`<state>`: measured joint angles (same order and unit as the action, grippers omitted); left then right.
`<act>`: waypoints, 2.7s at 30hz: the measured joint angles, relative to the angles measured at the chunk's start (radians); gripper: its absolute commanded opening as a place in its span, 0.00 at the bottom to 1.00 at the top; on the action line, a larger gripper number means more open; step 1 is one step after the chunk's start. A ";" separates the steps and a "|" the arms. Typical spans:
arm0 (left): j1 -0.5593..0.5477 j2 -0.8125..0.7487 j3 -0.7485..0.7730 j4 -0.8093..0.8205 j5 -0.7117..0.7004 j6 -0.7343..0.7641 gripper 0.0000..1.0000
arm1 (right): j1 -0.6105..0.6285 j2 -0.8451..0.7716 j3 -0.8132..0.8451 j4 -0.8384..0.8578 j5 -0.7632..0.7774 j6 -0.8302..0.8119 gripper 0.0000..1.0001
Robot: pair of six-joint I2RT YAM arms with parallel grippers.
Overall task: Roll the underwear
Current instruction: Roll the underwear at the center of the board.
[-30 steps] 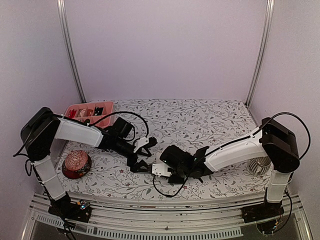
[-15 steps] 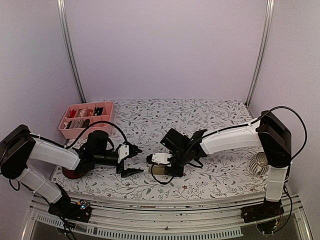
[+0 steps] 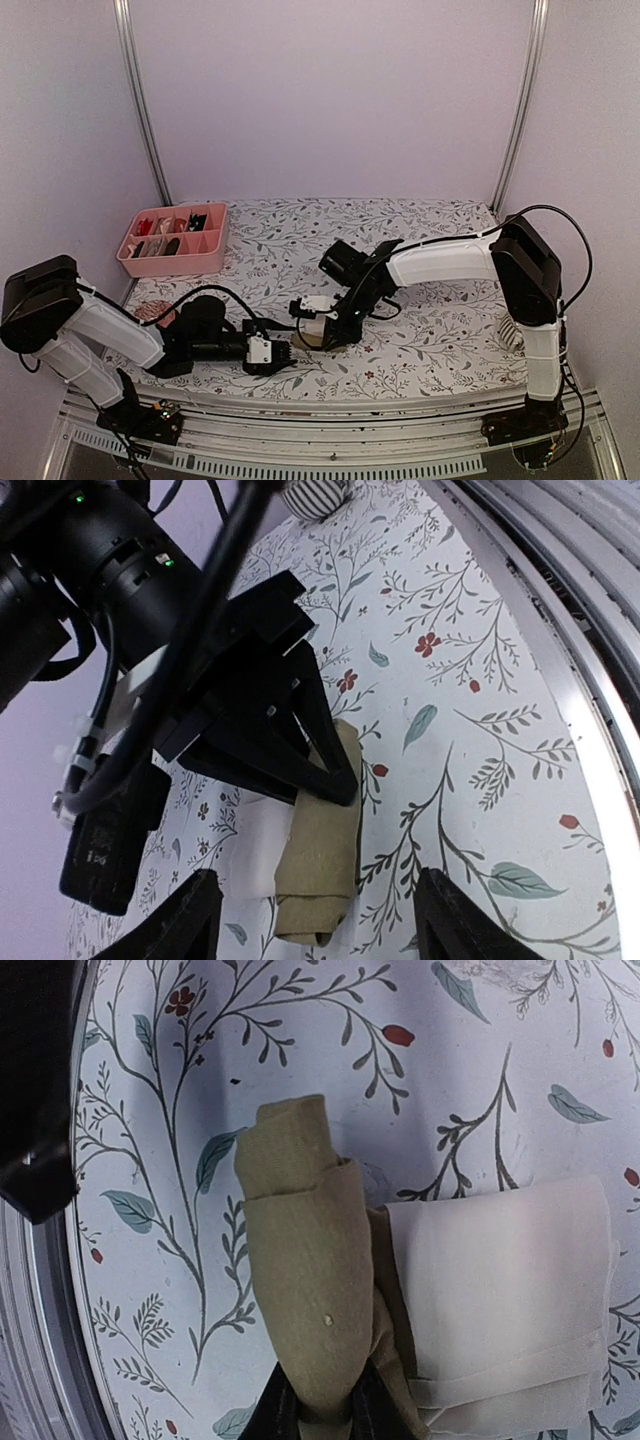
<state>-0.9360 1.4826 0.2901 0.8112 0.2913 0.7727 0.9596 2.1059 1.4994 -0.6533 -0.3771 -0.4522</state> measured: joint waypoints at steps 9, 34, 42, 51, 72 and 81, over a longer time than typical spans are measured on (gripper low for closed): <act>-0.151 0.233 -0.005 0.229 -0.299 0.134 0.77 | -0.002 0.020 0.014 -0.021 -0.079 -0.010 0.08; -0.209 0.407 0.094 0.254 -0.530 0.224 0.00 | -0.002 0.018 0.009 -0.028 -0.074 -0.007 0.33; -0.181 0.363 0.257 -0.056 -0.408 0.104 0.00 | 0.013 -0.169 -0.203 0.050 0.087 0.052 0.63; -0.056 0.327 0.480 -0.510 -0.125 -0.069 0.00 | 0.063 -0.634 -0.550 0.217 0.514 0.196 0.69; 0.168 0.592 0.947 -1.099 0.437 -0.274 0.00 | 0.289 -0.546 -0.729 0.648 0.792 -0.096 0.67; 0.201 0.668 1.035 -1.202 0.554 -0.293 0.00 | 0.232 -0.326 -0.615 0.693 0.821 -0.228 0.66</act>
<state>-0.7345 2.1502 1.3251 -0.3904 0.8448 0.4801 1.1919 1.7798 0.8848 0.0395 0.4442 -0.6800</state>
